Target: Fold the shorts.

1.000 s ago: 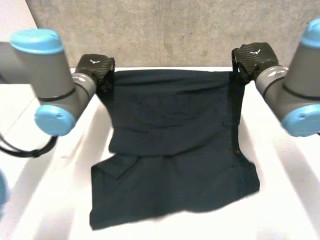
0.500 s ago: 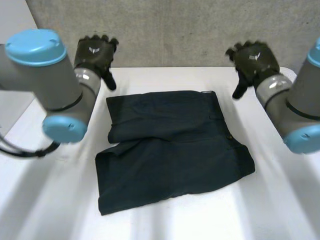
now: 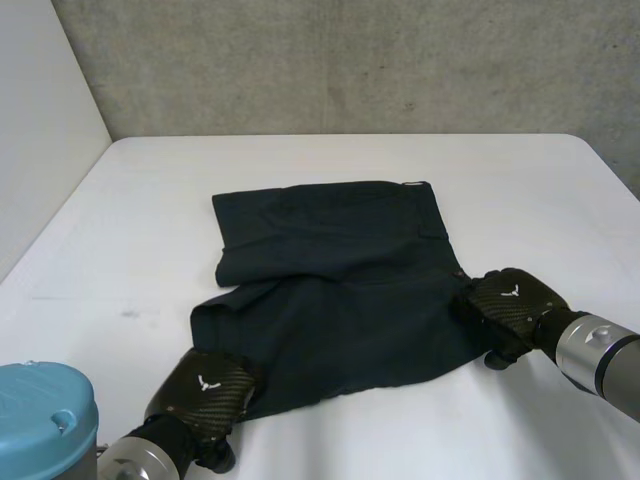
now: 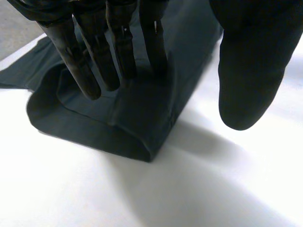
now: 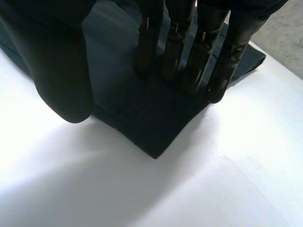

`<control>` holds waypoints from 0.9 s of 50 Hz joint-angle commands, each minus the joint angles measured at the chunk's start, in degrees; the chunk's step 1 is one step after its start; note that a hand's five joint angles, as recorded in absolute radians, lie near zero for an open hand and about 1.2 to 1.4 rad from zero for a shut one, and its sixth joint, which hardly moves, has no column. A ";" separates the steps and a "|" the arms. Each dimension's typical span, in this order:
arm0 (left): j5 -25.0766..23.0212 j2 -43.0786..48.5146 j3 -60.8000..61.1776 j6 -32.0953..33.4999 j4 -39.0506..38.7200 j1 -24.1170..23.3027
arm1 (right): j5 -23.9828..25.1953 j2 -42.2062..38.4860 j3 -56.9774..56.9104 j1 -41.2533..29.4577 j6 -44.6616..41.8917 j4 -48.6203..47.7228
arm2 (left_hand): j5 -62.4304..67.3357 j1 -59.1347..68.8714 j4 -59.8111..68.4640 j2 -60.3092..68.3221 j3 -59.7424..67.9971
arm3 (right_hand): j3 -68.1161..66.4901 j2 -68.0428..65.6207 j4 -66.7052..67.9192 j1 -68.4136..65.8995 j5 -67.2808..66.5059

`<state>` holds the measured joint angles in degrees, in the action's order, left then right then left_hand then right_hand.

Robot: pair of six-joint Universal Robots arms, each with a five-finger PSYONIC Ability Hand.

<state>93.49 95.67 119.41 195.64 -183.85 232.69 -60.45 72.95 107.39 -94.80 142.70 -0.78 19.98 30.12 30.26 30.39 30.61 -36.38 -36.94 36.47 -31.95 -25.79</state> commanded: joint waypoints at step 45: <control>2.05 -3.21 -3.93 4.04 19.90 2.59 | -2.39 4.99 -3.50 -0.65 -10.83 22.07 | 50.02 49.88 49.74 49.61 49.39 | -43.62 -43.06 43.53 -48.05 -44.21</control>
<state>96.10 96.95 113.52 197.65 -180.07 235.19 -63.01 72.60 103.84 -95.70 140.93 1.61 57.56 62.72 68.95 68.26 67.94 -67.57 -67.38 68.09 -53.47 -55.13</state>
